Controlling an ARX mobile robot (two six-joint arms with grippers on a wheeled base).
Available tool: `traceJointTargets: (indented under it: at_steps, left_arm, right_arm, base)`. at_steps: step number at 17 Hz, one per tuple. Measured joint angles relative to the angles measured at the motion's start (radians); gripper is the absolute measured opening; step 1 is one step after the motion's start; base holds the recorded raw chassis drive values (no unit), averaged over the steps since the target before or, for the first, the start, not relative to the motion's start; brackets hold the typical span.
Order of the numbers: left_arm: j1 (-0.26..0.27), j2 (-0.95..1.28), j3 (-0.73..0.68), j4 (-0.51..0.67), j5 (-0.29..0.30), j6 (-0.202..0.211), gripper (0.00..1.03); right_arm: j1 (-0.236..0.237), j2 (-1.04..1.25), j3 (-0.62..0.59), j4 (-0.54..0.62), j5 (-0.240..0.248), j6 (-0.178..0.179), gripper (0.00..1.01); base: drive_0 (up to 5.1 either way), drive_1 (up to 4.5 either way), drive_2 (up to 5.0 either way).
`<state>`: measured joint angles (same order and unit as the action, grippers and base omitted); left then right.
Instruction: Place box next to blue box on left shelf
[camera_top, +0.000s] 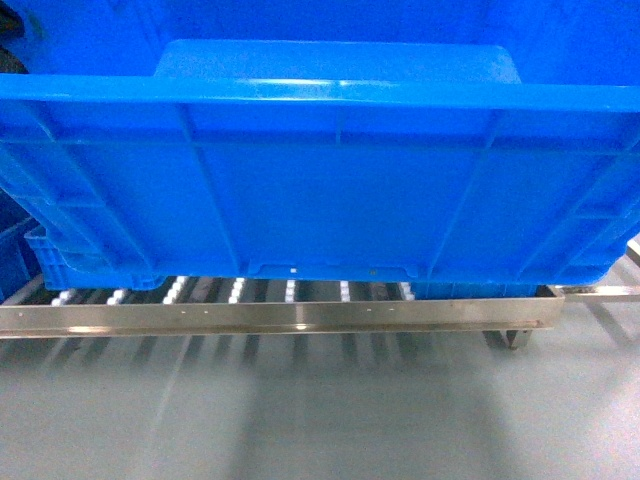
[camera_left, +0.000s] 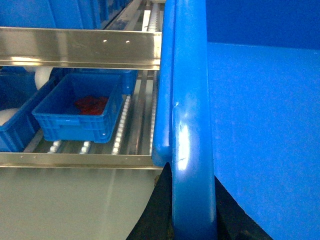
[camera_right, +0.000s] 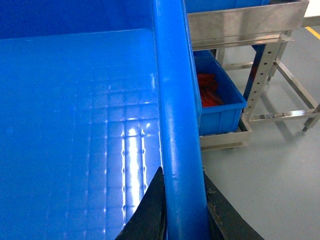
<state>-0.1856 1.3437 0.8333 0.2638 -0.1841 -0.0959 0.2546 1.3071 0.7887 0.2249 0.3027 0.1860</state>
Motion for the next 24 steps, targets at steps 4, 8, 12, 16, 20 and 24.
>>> traceJointTargets:
  at_steps: [4,8,12,16,20,24]
  left_arm:
    - [0.0,0.0,0.0,0.0,0.0,0.0,0.08]
    - [0.0,0.0,0.0,0.0,-0.001,0.0,0.08]
    - [0.006,-0.001,0.0,0.003,0.001,0.003,0.08]
    - [0.006,-0.001,0.0,0.0,0.001,0.003,0.08]
    - [0.006,-0.001,0.0,0.0,0.001,0.003,0.08]
    - [0.006,-0.001,0.0,0.0,0.001,0.003,0.08]
  right_arm:
    - [0.0,0.0,0.0,0.001,0.0,0.0,0.1]
    - [0.0,0.0,0.0,0.0,0.0,0.0,0.1]
    - [0.006,0.0,0.0,0.003,0.002,0.003,0.1]
    - [0.006,0.0,0.0,0.0,0.003,0.002,0.1]
    - [0.006,0.0,0.0,0.0,0.004,0.002,0.1]
    - [0.006,0.0,0.0,0.0,0.003,0.002,0.1]
  base:
    - [-4.9,2.49,2.5]
    - [-5.0,2.48,2.5]
    - [0.0,0.0,0.0]
    - [0.0,0.0,0.0]
    - [0.0,0.0,0.0]
    - [0.0,0.0,0.0]
